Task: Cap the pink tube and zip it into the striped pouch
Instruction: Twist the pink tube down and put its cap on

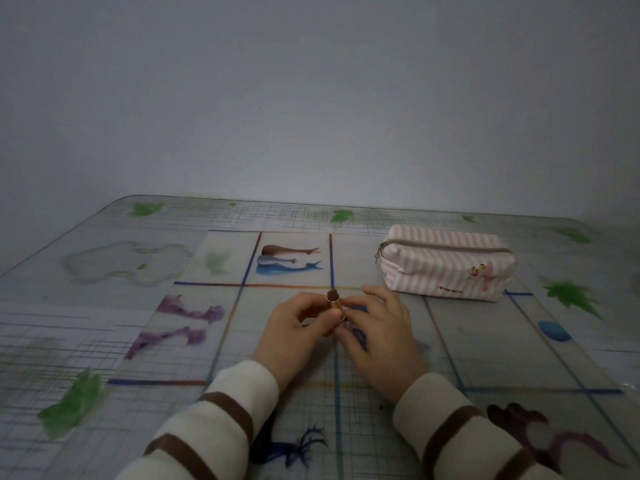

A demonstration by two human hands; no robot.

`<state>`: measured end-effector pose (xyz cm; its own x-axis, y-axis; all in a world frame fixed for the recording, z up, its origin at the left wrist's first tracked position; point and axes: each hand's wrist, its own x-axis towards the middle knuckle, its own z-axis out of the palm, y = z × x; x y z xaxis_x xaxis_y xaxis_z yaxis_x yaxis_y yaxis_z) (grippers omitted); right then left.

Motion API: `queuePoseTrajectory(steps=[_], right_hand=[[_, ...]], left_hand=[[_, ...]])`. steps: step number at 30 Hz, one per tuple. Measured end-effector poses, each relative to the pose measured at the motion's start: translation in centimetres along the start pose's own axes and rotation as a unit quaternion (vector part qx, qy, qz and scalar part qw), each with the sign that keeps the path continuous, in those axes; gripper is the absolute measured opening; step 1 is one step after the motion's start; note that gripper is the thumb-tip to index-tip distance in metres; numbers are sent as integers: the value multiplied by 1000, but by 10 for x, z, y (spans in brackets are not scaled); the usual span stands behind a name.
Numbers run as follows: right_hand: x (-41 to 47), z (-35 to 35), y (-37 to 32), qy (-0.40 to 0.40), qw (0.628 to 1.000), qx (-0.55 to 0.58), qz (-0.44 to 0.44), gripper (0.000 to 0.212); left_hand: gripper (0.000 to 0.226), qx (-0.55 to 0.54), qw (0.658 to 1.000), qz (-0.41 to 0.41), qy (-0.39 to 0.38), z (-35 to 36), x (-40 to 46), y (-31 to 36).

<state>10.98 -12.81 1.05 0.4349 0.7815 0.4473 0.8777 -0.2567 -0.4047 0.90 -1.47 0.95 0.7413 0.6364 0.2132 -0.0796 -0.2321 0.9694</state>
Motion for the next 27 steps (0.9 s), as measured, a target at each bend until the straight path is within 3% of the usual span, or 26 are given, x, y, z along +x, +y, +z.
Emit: queuePoseTrajectory(steps=[13, 21, 27], right_hand=[[2, -2, -4, 0, 1000, 14, 17, 22], [2, -1, -2, 0, 1000, 18, 6, 21], [2, -2, -1, -14, 1000, 12, 0, 22]], left_hand=[[5, -8, 1000, 13, 16, 1, 0, 5], [14, -48, 999, -6, 13, 1, -2, 6], [26, -72, 996, -22, -38, 1, -4, 7]])
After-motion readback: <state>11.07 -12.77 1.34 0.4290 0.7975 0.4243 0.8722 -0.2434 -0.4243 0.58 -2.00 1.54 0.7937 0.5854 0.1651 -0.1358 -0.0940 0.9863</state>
